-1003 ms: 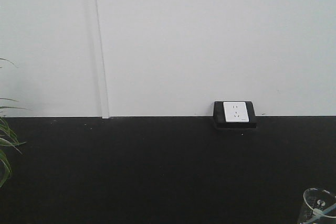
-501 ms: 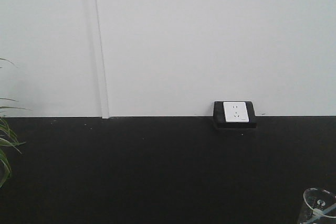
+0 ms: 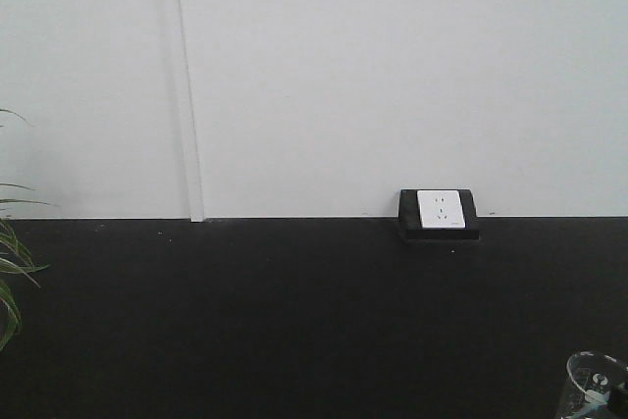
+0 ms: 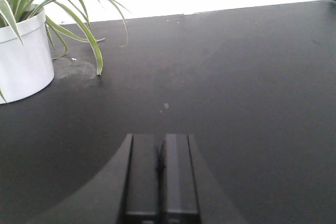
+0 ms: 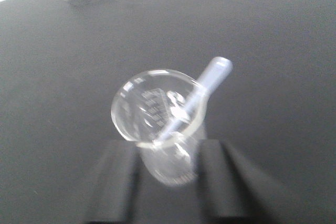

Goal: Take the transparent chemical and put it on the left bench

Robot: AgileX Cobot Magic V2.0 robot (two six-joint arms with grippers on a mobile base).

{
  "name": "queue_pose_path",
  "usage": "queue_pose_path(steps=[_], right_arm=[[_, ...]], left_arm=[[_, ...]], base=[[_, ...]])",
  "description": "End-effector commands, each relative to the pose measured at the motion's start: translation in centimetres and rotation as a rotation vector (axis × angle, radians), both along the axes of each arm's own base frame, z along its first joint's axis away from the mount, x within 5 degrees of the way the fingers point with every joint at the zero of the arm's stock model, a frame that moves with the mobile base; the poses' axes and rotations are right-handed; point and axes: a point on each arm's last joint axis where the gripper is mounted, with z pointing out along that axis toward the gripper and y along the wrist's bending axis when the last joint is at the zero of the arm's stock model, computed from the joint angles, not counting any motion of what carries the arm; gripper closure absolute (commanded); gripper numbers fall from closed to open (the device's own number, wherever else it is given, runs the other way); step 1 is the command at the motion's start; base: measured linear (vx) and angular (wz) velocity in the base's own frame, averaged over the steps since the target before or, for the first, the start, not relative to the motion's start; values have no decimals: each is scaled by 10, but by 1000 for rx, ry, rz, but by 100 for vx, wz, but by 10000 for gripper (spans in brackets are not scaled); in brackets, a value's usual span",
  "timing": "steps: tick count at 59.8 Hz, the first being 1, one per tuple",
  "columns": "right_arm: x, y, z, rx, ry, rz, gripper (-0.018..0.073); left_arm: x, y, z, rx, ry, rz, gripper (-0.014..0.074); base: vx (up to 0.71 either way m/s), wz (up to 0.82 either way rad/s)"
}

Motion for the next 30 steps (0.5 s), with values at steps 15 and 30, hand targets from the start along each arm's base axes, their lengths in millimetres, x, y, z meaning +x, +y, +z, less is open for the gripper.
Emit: queue_pose_path(steps=[15, 30], right_arm=[[24, -33, 9, 145, -258, -182, 99], [36, -36, -3, 144, -297, -155, 99]], left_arm=[[-1, 0, 3, -14, -81, -1, 600], [-1, 0, 3, -14, -81, -1, 600]], base=[[0, 0], [0, 0]])
